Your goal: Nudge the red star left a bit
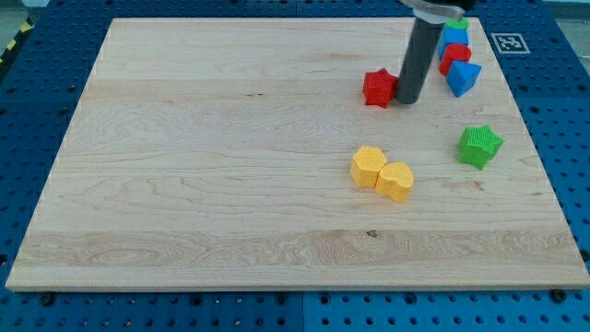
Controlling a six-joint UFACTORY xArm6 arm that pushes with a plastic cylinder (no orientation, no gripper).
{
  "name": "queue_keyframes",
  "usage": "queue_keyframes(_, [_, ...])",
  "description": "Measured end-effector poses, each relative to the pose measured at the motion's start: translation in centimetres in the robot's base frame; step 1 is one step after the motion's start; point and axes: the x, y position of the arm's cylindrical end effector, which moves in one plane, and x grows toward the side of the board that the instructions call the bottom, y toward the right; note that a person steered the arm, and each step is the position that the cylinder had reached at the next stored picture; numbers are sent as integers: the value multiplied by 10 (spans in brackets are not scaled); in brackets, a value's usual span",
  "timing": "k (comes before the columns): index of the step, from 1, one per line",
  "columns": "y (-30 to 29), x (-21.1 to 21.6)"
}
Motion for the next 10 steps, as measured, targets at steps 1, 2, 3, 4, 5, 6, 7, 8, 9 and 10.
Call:
queue_keyframes(1, [-36,-9])
queue_keyframes(2, [-73,-12])
queue_keyframes(3, [-73,-12])
queue_keyframes(4, [-21,1])
queue_keyframes(5, [27,10])
queue_keyframes(6, [74,21])
queue_keyframes(7, [129,28])
queue_keyframes(8, [162,17])
queue_keyframes(9, [168,-32])
queue_keyframes(10, [158,-62])
